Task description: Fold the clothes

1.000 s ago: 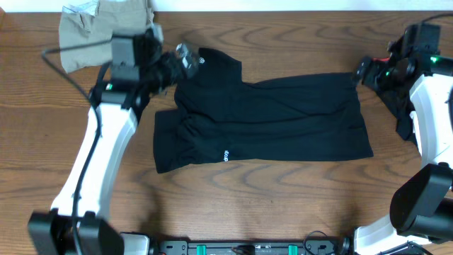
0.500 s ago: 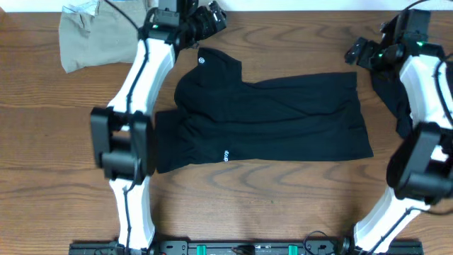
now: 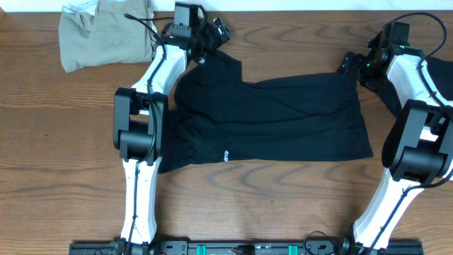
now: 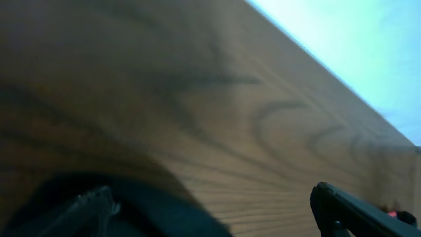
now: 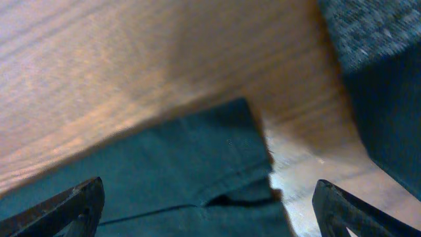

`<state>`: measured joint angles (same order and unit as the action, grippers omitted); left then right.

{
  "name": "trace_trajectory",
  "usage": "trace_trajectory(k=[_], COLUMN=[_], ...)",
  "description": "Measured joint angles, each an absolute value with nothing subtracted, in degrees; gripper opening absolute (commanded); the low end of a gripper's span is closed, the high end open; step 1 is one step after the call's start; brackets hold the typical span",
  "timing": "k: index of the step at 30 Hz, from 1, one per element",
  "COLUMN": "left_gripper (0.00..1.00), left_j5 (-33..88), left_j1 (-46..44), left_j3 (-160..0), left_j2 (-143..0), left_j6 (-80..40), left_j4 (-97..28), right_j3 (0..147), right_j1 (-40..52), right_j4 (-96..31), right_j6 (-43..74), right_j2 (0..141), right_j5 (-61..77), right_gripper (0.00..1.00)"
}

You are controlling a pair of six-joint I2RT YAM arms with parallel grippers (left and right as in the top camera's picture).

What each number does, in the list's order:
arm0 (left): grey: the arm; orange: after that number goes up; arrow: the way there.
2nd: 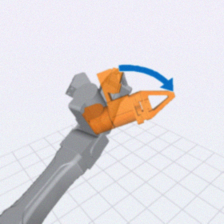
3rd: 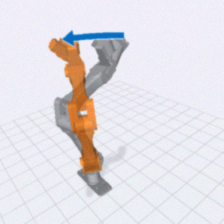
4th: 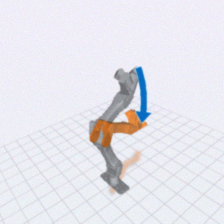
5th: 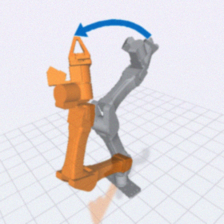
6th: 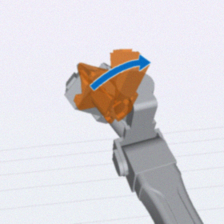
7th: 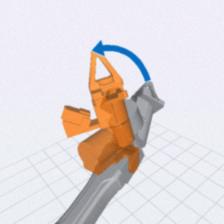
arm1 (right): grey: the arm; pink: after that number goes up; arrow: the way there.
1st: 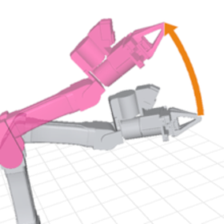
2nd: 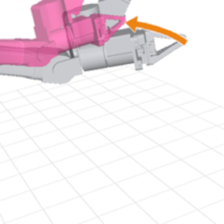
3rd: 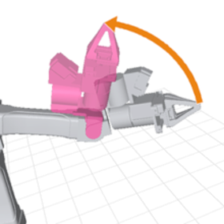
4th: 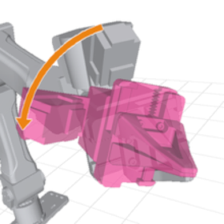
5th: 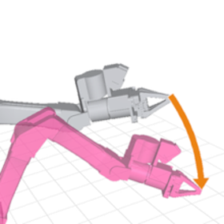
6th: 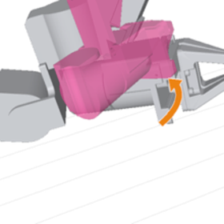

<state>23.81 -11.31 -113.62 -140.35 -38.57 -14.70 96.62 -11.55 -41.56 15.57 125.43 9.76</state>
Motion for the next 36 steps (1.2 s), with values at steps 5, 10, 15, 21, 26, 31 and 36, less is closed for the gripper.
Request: trace_trajectory(k=[5,10,15,21,26,31,36], left_gripper=[0.98,0.98,0.98,0.98,0.98,0.99,1.00], left_j5=[23.62,23.31,22.92,20.34,18.68,17.69,16.38], left_j1=[-11.31,-11.25,-11.03,-10.92,-9.91,-8.80,-8.69], left_j3=[-113.67,-113.71,-113.71,-113.71,-113.78,-113.84,-113.84], left_j2=[-140.53,-140.53,-140.53,-139.63,-137.67,-137.58,-137.58], left_j6=[-38.15,-33.65,-26.85,-21.89,-20.18,-18.17,-17.45], left_j4=[-16.91,-19.18,-19.53,-19.62,-22.17,-22.87,-22.98], right_j3=[96.68,96.68,96.68,96.68,96.71,96.71,97.41], right_j1=[-11.55,-11.55,-11.55,-11.57,-11.55,-11.55,-11.55], right_j4=[-43.94,-45.30,-45.60,-44.84,-43.42,-42.61,-42.22], right_j6=[15.22,13.56,12.29,10.92,9.78,9.56,8.51], right_j2=[125.43,125.43,125.43,125.43,125.60,127.81,128.99], right_j5=[5.26,2.87,2.26,2.94,4.54,5.48,5.69], right_gripper=[0.99,0.99,0.99,0.99,0.99,0.99,0.99])
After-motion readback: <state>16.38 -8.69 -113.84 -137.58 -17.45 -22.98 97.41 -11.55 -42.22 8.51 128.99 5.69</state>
